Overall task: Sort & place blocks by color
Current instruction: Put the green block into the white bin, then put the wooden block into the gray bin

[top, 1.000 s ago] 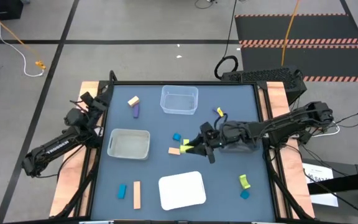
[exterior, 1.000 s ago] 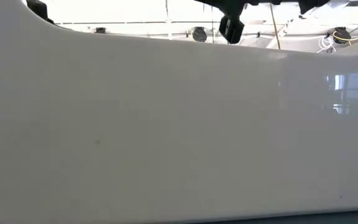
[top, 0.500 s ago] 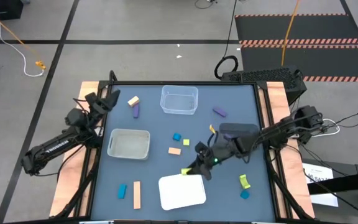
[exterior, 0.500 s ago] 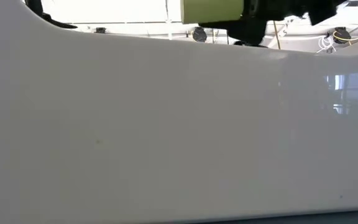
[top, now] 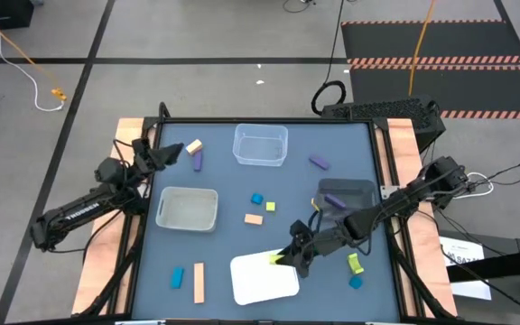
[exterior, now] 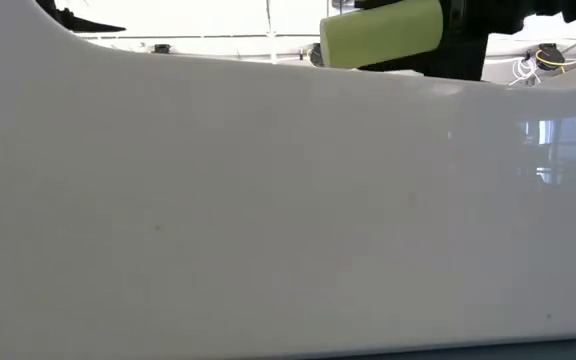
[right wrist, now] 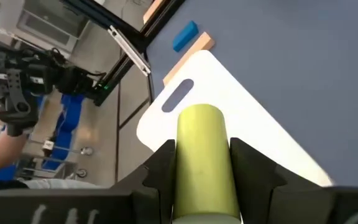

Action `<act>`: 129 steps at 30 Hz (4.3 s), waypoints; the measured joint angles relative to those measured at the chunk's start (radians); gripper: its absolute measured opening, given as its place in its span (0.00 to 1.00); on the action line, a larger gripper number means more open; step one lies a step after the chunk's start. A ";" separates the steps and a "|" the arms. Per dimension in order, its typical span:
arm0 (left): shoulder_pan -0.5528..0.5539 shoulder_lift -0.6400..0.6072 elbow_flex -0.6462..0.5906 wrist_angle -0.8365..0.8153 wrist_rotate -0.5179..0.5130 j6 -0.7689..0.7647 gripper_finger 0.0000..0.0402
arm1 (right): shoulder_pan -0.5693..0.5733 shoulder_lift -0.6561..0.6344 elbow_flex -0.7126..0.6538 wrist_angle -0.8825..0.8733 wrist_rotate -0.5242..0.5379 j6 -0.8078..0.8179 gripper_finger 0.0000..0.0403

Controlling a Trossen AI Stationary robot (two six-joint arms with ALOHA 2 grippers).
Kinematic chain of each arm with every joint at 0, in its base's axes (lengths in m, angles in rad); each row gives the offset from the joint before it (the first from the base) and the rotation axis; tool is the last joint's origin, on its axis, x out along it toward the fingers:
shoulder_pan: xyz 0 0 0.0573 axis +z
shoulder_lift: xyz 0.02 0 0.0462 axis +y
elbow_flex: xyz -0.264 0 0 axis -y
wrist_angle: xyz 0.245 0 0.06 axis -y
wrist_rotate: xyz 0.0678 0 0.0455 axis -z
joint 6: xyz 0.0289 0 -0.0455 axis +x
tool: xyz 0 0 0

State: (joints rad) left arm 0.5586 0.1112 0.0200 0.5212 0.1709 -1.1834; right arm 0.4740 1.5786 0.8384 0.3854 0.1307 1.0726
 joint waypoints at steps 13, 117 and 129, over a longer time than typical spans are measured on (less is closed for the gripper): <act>-0.070 0.000 0.000 -0.044 0.119 -0.144 0.54 | 0.002 0.176 0.117 0.019 -0.109 -0.042 0.29; 0.254 1.519 0.841 -1.068 -0.381 1.070 0.54 | -0.776 -0.414 0.117 -0.816 -0.080 -0.693 0.53; 0.258 1.527 0.841 -1.065 -0.373 1.005 0.32 | -0.776 -0.414 0.117 -0.816 -0.080 -0.693 0.53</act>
State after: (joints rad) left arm 0.8163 1.6382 0.8608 -0.5440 -0.2018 -0.1782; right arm -0.3016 1.1648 0.9554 -0.4305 0.0511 0.3798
